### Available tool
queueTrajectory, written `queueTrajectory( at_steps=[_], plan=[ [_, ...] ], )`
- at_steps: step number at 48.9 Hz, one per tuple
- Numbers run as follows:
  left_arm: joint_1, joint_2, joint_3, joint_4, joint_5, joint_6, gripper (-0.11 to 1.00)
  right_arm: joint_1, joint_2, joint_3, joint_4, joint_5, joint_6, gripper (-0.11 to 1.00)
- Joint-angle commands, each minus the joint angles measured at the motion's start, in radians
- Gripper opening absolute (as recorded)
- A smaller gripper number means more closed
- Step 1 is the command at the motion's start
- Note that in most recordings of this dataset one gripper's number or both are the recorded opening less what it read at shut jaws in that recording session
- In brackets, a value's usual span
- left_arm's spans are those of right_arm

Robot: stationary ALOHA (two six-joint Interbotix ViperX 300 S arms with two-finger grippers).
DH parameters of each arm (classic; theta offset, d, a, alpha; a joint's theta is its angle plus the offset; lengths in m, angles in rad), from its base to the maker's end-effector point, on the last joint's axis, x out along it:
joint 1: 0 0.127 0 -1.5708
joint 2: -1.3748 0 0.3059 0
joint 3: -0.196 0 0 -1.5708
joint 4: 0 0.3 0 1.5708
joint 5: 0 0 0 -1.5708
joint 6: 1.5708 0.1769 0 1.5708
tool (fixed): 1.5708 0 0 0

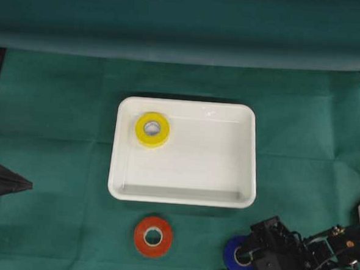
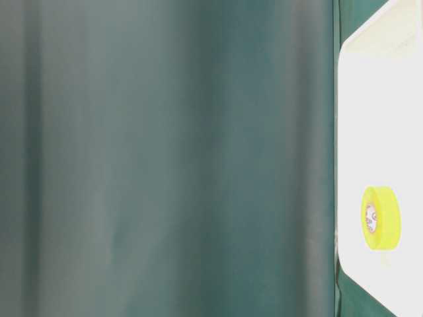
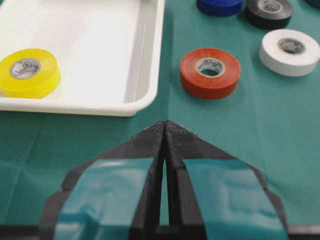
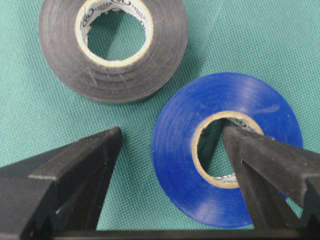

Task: Put the tape into the white case with the right arm.
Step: 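Move the right gripper down over the blue tape roll, then grasp the blue tape with the right gripper and lift it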

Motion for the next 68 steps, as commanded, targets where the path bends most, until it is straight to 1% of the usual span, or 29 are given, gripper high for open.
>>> queueTrajectory(
  at_steps=[1, 10, 13, 15, 21, 24, 26, 32, 50, 56, 68],
  plan=[
    [0.002, 0.015, -0.012, -0.002, -0.012, 0.002, 0.0, 0.003, -0.006, -0.014, -0.002, -0.006, 0.002, 0.69],
    [0.002, 0.015, -0.012, -0.002, -0.012, 0.002, 0.0, 0.003, -0.014, -0.014, -0.002, 0.006, 0.003, 0.68],
    [0.002, 0.015, -0.012, -0.002, -0.012, 0.002, 0.0, 0.003, -0.018, -0.014, -0.002, 0.014, 0.003, 0.64],
    [0.002, 0.015, -0.012, -0.002, -0.012, 0.002, 0.0, 0.003, -0.018, -0.014, -0.002, 0.02, 0.003, 0.57],
    [0.002, 0.015, -0.011, -0.002, -0.012, 0.002, 0.0, 0.003, -0.028, -0.018, -0.002, 0.035, 0.003, 0.21],
    [0.002, 0.015, -0.012, -0.002, -0.012, 0.002, 0.0, 0.002, -0.031, -0.021, -0.002, 0.044, 0.003, 0.1],
    [0.002, 0.015, -0.011, -0.002, -0.012, 0.002, 0.0, 0.002, -0.032, -0.025, -0.002, 0.052, 0.003, 0.07],
    [0.002, 0.015, -0.011, -0.002, -0.012, 0.002, 0.0, 0.002, -0.032, -0.031, -0.002, 0.066, 0.005, 0.02],
    [0.002, 0.015, -0.011, -0.002, -0.012, 0.002, 0.0, 0.003, -0.046, -0.054, -0.002, 0.075, 0.008, 0.02],
    [0.002, 0.015, -0.011, -0.002, -0.012, 0.002, 0.0, 0.005, -0.081, -0.077, -0.002, 0.124, 0.008, 0.02],
    [0.002, 0.015, -0.012, -0.002, -0.012, 0.002, 0.0, 0.026, -0.163, -0.13, 0.0, 0.273, 0.008, 0.02]
  ],
)
